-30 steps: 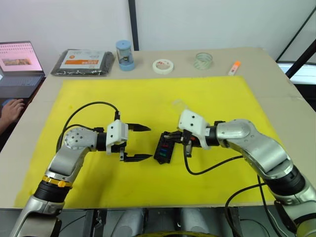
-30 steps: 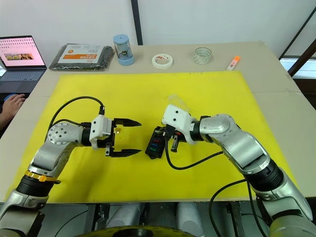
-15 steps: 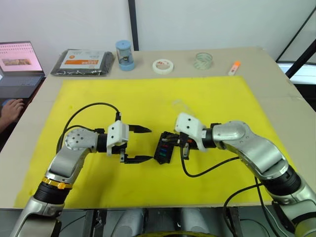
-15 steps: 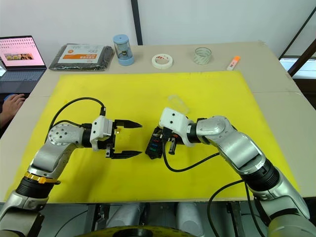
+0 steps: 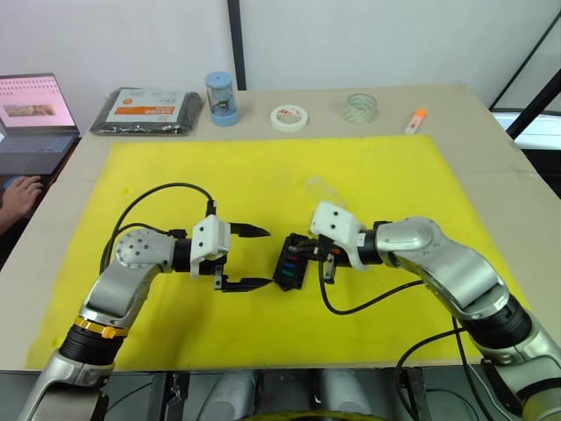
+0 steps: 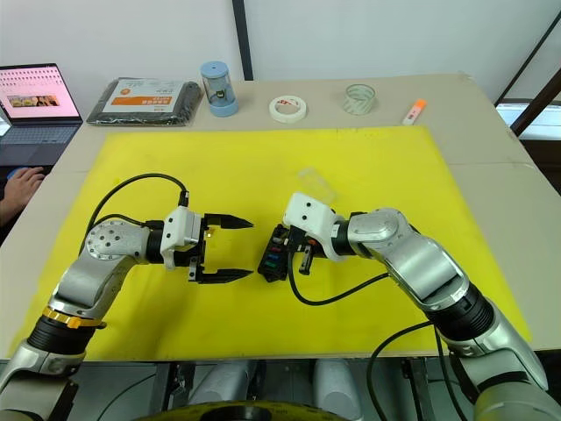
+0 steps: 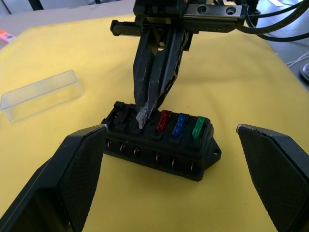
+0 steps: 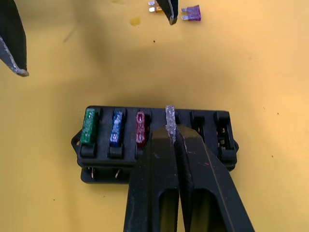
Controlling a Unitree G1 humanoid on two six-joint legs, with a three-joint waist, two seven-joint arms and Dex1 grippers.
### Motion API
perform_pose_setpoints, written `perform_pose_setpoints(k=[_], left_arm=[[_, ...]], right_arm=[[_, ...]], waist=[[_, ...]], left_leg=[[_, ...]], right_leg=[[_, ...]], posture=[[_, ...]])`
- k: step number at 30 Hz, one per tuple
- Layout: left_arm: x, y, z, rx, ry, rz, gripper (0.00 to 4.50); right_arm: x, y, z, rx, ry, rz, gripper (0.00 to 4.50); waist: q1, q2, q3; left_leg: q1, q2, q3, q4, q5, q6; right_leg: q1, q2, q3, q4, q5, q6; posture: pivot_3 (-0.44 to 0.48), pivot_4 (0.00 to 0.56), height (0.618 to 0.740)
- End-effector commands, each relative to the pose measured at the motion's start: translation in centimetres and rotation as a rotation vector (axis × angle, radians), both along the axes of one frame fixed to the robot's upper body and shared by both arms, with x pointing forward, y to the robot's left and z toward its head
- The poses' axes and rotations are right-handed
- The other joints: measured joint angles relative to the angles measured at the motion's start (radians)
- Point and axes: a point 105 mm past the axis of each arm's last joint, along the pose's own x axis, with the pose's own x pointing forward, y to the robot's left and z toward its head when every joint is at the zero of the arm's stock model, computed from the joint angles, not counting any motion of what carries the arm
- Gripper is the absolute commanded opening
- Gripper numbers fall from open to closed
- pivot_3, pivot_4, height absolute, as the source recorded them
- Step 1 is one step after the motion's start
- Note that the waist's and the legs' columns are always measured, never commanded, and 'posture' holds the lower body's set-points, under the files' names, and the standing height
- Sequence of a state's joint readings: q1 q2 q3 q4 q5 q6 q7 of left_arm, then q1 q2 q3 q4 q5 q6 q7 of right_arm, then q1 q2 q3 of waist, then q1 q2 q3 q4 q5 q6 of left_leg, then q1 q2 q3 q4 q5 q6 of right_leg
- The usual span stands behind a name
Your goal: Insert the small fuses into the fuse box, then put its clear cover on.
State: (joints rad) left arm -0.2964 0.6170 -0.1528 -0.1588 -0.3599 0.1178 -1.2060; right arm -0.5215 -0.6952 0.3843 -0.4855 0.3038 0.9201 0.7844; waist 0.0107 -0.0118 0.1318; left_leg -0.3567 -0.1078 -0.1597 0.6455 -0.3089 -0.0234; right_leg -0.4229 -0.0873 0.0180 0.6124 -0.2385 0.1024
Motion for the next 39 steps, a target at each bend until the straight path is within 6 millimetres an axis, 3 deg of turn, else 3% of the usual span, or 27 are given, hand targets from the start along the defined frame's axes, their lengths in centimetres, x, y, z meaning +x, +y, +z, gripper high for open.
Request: perform_pose_setpoints(k=[1, 6, 19, 39], left_arm=[[0.0, 0.0, 0.4, -0.008, -0.034, -0.006, 4.49], [0.1, 0.1, 0.2, -0.007, -0.034, -0.002, 4.49], [0.6, -0.3, 0.3, 0.018, -0.099, -0.016, 4.49], [0.9, -1.3, 1.2, 0.019, -0.134, -0.024, 4.49]], right_arm=[[0.1, 0.0, -0.3, -0.014, -0.015, -0.008, 0.0], [0.2, -0.3, -0.4, -0.027, -0.024, -0.016, 0.0], [0.3, -0.5, 1.6, -0.046, -0.048, -0.006, 0.0], [-0.1, -0.7, 0.9, -0.144, -0.053, 0.065, 0.0]], waist=[[0.0, 0.0, 0.0], [0.0, 0.0, 0.0], [0.002, 0.0, -0.001], [0.002, -0.001, -0.001]], left_leg=[[0.0, 0.0, 0.0, 0.0, 0.0, 0.0], [0.001, 0.0, 0.0, 0.0, 0.0, 0.0], [0.0, 0.0, 0.0, 0.0, 0.0, 0.0], [0.0, 0.0, 0.0, 0.0, 0.0, 0.0]], right_leg=[[0.0, 0.0, 0.0, 0.0, 0.0, 0.0], [0.0, 0.0, 0.0, 0.0, 0.0, 0.0], [0.0, 0.0, 0.0, 0.0, 0.0, 0.0], [0.0, 0.0, 0.0, 0.0, 0.0, 0.0]], posture=[[0.0, 0.15, 0.74], [0.0, 0.15, 0.74], [0.0, 0.15, 0.74], [0.0, 0.15, 0.74]])
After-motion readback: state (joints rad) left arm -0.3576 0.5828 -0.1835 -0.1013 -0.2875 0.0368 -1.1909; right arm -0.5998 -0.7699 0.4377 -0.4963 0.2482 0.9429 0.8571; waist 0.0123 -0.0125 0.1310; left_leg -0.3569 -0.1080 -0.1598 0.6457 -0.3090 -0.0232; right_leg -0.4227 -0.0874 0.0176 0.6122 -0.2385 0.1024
